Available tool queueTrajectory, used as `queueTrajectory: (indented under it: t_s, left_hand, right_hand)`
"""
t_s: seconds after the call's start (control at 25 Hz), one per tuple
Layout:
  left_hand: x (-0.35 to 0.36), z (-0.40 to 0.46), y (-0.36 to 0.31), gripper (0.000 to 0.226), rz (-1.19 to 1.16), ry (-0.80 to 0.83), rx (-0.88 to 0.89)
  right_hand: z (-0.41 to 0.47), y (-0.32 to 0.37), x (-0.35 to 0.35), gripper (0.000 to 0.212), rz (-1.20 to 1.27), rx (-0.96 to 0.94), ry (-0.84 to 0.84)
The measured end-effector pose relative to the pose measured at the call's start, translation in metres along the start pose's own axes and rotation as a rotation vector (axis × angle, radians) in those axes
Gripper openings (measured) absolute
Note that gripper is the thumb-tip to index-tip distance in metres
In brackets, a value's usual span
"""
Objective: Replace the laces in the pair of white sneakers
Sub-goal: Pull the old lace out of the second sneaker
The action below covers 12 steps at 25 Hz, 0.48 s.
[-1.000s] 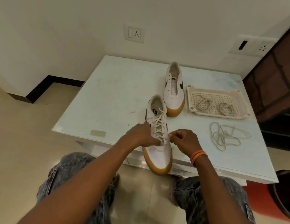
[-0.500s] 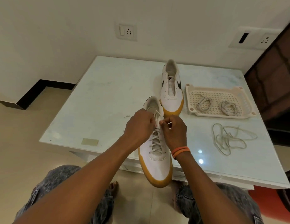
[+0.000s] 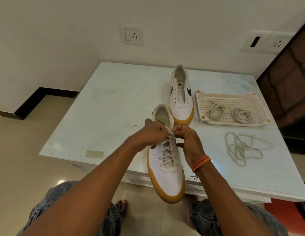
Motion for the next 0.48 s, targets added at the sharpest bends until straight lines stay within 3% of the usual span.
queueTrajectory:
  t_s: [0.12,0.24,0.28,0.32,0.4,0.48]
  left_hand:
    - [-0.005,0.002,-0.001,0.015,-0.066,0.078,-0.125]
    - [-0.017,-0.01,-0.013,0.015,-0.236,0.041,-0.078]
    - [-0.02,-0.016,-0.022,0.019,-0.352,0.069,-0.042]
    - [-0.026,-0.025,-0.033,0.023,-0.479,0.088,0.012]
    - [-0.05,-0.038,-0.052,0.029,-0.711,0.042,0.148]
    - [-0.084,-0.039,-0.04,0.029,-0.82,-0.188,0.13]
  right_hand:
    - [-0.003,0.009,0.002,0.015,-0.068,-0.026,0.121]
    - [-0.009,0.025,0.001,0.012,-0.501,-0.389,0.033]
    - [-0.01,0.025,0.002,0.01,-0.537,-0.455,0.026]
    - [-0.01,0.025,0.002,0.008,-0.473,-0.436,0.031]
    - [-0.007,0.023,-0.002,0.008,-0.076,-0.191,0.061]
    - [-0.003,0.024,-0.015,0.017,0.299,0.021,0.059]
Point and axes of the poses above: each hand's wrist, its own z-axis towards the middle knuckle, its own x-axis out of the palm, y = z × x, the point moved 8 cm from there along z, towards the middle knuckle, and after that the axes turned 9 degrees about z, right-handed, at the moved point
